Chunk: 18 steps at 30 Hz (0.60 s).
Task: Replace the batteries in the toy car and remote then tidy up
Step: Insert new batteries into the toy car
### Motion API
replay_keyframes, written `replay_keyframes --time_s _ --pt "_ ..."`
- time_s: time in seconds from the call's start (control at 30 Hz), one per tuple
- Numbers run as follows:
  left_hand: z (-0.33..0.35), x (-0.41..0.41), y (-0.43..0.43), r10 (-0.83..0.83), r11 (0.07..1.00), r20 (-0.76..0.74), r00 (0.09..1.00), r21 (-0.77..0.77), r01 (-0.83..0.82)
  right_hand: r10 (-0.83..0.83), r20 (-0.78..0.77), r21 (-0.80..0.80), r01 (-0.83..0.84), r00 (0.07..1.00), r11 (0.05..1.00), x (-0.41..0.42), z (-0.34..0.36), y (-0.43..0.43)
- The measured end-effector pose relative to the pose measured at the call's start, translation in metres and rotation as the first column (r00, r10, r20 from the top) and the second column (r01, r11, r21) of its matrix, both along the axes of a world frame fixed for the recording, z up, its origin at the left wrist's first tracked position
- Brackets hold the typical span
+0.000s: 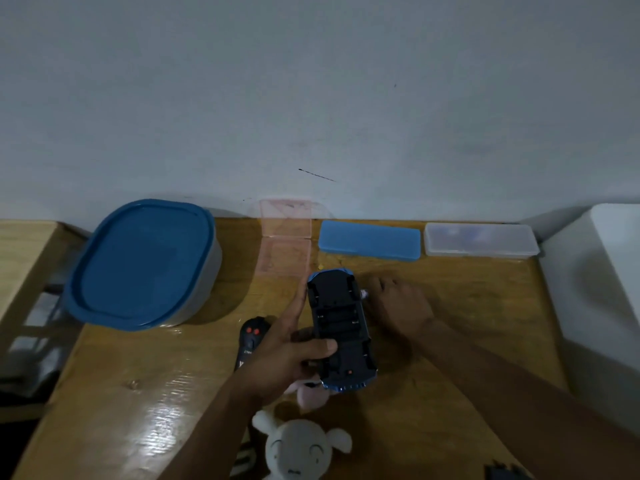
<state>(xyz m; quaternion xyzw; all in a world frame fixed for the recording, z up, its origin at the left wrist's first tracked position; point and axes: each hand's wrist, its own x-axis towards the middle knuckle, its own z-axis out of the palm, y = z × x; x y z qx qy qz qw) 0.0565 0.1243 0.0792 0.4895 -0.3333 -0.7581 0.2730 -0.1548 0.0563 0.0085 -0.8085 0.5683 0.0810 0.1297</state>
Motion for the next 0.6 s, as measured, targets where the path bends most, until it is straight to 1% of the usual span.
replay_keyframes --time_s 0.03,0.07,0.1,0.13,0.17,0.2,0.23,0.27,0.33,0.43,0.6 --pt "0.003 0.000 0.003 0.008 1.000 0.003 1.000 0.001 -0.008 -0.091 0.044 -0.011 0.092 0.995 0.996 0.003 0.004 -0.001" --pt "0.005 0.001 0.005 0.017 1.000 0.008 1.000 0.000 -0.017 -0.201 0.130 -0.034 0.207 0.971 0.978 0.005 0.008 -0.001" --pt "0.008 0.003 0.008 0.024 1.000 0.012 1.000 -0.003 -0.024 -0.334 0.263 0.000 0.346 0.905 0.938 0.007 0.012 0.000" --pt "0.010 0.004 0.011 0.029 1.000 0.013 0.999 -0.007 -0.029 -0.474 0.409 0.124 0.467 0.780 0.876 0.009 0.016 0.004" --pt "0.013 0.005 0.014 0.029 0.999 0.012 1.000 -0.014 -0.029 -0.611 0.529 0.307 0.538 0.589 0.785 0.010 0.022 0.011" --pt "0.015 0.006 0.017 0.022 1.000 0.010 1.000 -0.022 -0.021 -0.718 0.574 0.482 0.547 0.393 0.684 0.010 0.027 0.019" --pt "0.018 0.007 0.020 0.011 0.999 0.010 1.000 -0.032 -0.010 -0.785 0.568 0.606 0.518 0.249 0.603 0.009 0.032 0.030" --pt "0.021 0.007 0.023 0.000 0.999 0.013 1.000 -0.041 0.000 -0.816 0.555 0.680 0.478 0.161 0.557 0.006 0.035 0.041" --pt "0.024 0.005 0.030 -0.007 0.999 0.010 1.000 -0.052 0.008 -0.833 0.549 0.749 0.400 0.071 0.528 -0.002 0.042 0.064" --pt "0.025 -0.002 0.041 0.001 0.998 -0.040 0.999 -0.060 -0.003 -0.830 0.557 0.788 0.336 -0.031 0.516 -0.010 0.055 0.093" --pt "0.030 -0.018 0.063 0.006 0.999 -0.203 0.979 -0.045 -0.016 -0.782 0.613 0.768 0.319 -0.111 0.556 -0.020 0.078 0.140"
